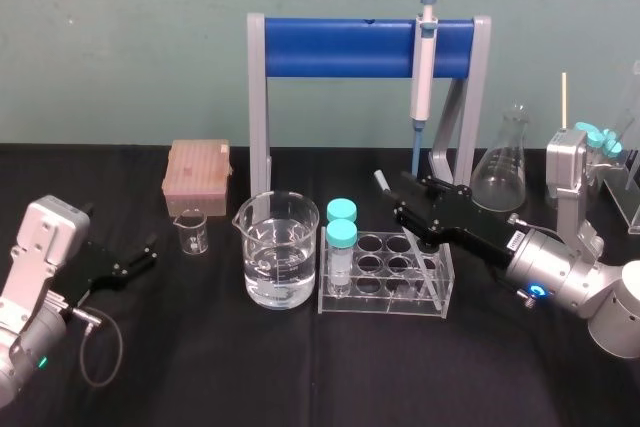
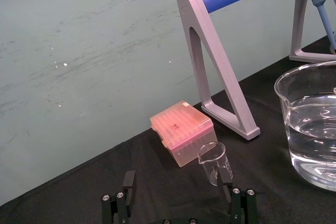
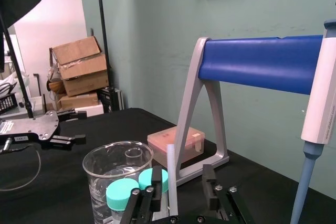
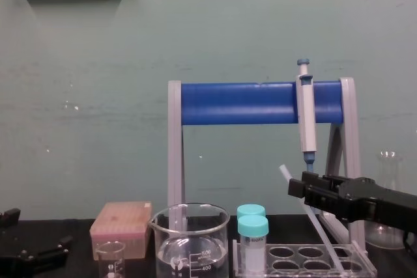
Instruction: Pick up the stirring rod with one hand, then place it down.
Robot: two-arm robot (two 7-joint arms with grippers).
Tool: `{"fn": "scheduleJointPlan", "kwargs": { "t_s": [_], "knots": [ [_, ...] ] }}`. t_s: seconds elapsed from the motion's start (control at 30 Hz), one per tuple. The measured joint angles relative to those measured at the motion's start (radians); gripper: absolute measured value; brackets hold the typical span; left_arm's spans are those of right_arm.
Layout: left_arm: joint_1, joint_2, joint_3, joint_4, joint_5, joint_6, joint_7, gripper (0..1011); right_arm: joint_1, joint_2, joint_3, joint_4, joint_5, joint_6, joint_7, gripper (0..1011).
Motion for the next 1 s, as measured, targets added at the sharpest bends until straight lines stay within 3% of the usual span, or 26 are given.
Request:
{"fn": "scheduleJointPlan", "kwargs": {
  "t_s": [0.1,0.17,0.2,0.6,0.73,0.97,1.0],
  "knots": [
    [0.0,0.0,0.0,0.0,0.0,0.0,0.0,1000,0.0,0.0,0.0,0.0,0.0,0.0,0.0,567],
    [0.0,0.0,0.0,0.0,0.0,0.0,0.0,1000,0.0,0.0,0.0,-0.001,0.001,0.0,0.0,583],
    [0.0,0.0,0.0,0.0,0.0,0.0,0.0,1000,0.0,0.0,0.0,-0.001,0.001,0.001,0.0,666],
    [0.0,0.0,0.0,0.0,0.0,0.0,0.0,1000,0.0,0.0,0.0,-0.001,0.001,0.001,0.0,985],
    [0.0,0.0,0.0,0.0,0.0,0.0,0.0,1000,0.002,0.001,0.007,-0.015,-0.01,-0.02,-0.019,1003],
    [0.0,0.0,0.0,0.0,0.0,0.0,0.0,1000,0.03,-0.006,0.048,-0.05,-0.037,-0.117,-0.074,1003],
    [0.0,0.0,0.0,0.0,0.0,0.0,0.0,1000,0.029,-0.007,0.066,-0.072,-0.048,-0.145,-0.109,1003]
  ]
}}
